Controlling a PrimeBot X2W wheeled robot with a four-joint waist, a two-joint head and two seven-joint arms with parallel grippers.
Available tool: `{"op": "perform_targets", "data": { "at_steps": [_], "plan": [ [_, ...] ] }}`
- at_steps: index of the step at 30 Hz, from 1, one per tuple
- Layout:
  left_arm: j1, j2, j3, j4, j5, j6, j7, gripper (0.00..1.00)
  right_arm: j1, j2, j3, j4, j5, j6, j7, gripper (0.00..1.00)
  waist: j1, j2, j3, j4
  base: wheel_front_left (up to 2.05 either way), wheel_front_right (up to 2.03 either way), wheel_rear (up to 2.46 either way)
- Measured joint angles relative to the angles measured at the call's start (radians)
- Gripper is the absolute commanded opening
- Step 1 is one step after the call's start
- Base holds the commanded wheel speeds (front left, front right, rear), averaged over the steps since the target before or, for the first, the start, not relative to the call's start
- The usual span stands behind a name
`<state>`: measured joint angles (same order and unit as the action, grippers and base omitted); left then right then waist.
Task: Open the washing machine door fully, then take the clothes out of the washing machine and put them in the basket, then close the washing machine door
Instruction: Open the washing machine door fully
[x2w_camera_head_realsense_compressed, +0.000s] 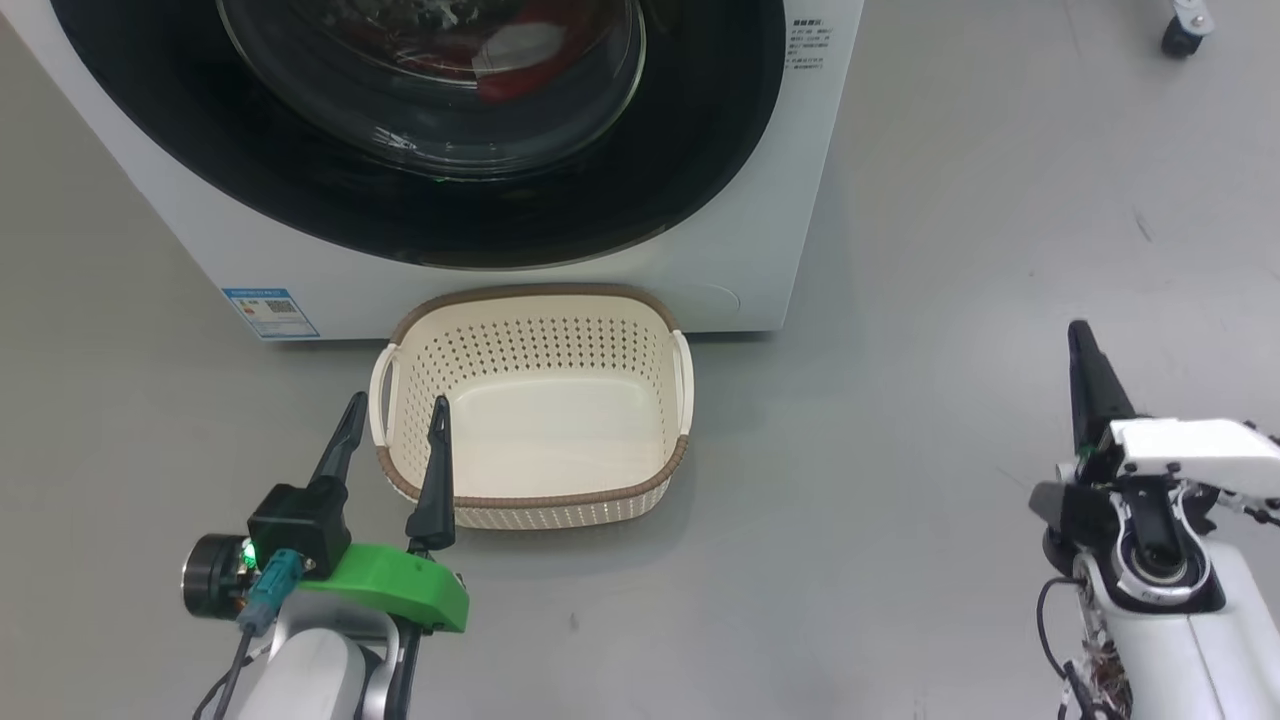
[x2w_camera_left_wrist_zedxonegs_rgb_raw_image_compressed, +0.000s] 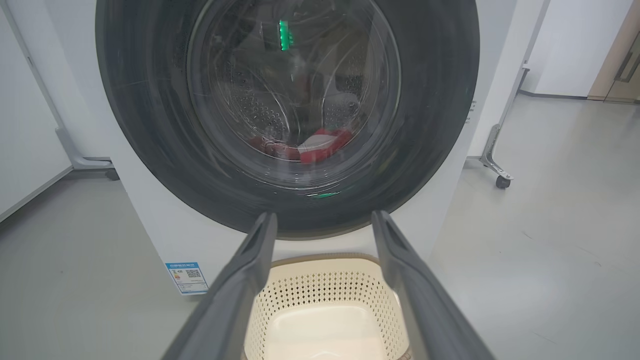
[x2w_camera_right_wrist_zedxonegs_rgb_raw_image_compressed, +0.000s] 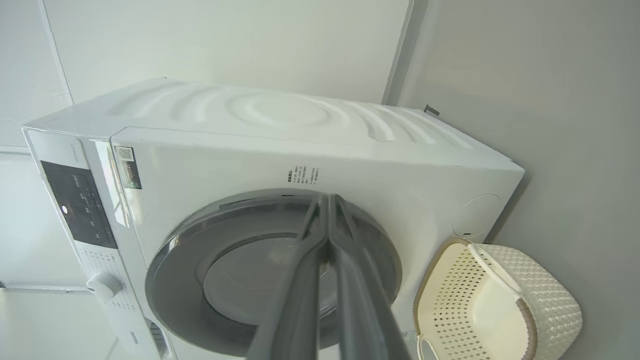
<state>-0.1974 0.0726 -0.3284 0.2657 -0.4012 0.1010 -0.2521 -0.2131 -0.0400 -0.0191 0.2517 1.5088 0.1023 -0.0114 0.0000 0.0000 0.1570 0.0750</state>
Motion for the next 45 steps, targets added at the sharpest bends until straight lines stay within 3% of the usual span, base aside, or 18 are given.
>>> {"op": "perform_targets", "data": {
  "at_steps": [9,20,24,35,45],
  "plan": [
    [-0.057,-0.017,-0.020,-0.021,0.007,0.000,0.000,1.00,-0.177,-0.006,-0.018,0.017,0.246,-0.009,0.066,0.00,0.0000,0.0000,0.080,0.027,0.00,0.00,0.00],
    [-0.104,-0.027,-0.048,-0.039,0.007,0.000,0.000,1.00,-0.381,-0.013,-0.024,0.046,0.301,-0.056,0.140,0.00,0.0000,0.0000,0.158,0.071,0.00,0.00,0.00],
    [-0.125,-0.030,-0.063,-0.047,0.007,0.000,0.000,1.00,-0.454,-0.021,-0.035,0.057,0.347,-0.093,0.184,0.00,0.0000,0.0000,0.187,0.090,0.00,0.00,0.00],
    [-0.166,-0.035,-0.088,-0.060,0.007,0.000,0.000,1.00,-0.606,-0.163,-0.015,0.110,0.329,-0.174,0.284,0.00,0.0000,0.0000,0.263,0.153,0.00,0.00,0.00],
    [-0.183,-0.038,-0.127,-0.076,-0.011,0.000,0.000,1.00,-0.730,-0.258,0.047,0.153,0.266,-0.202,0.360,0.00,0.0001,0.0000,0.311,0.211,0.00,0.00,0.00]
  ]
}}
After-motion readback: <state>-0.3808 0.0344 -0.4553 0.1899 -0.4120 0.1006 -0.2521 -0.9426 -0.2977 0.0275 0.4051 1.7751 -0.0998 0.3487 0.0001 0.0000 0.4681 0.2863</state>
